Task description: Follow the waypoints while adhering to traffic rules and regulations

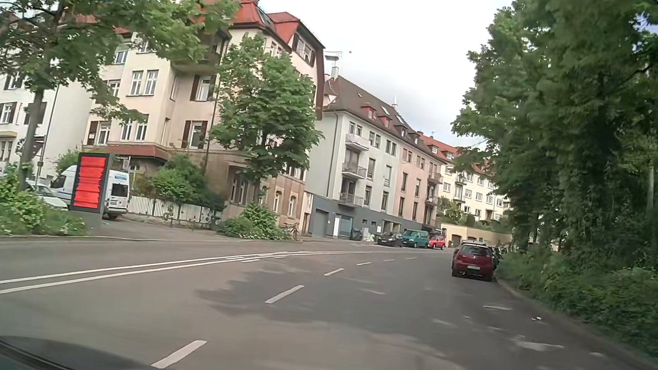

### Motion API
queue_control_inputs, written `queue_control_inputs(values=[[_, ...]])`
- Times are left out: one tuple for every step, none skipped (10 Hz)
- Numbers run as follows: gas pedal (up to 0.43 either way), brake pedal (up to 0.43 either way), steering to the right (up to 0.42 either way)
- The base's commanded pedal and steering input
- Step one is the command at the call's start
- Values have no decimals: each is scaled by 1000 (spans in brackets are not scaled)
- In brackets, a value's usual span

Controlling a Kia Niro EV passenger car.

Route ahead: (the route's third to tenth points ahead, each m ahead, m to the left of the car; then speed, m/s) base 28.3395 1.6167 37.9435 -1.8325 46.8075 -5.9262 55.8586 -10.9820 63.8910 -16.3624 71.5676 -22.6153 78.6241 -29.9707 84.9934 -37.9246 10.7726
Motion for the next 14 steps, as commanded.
queue_control_inputs(values=[[130, 0, 51], [130, 0, 49], [130, 0, 49], [130, 0, 48], [130, 0, 49], [130, 0, 49], [130, 0, 49], [130, 0, 49], [130, 0, 49], [130, 0, 49], [130, 0, 48], [130, 0, 48], [130, 0, 48], [130, 0, 48]])
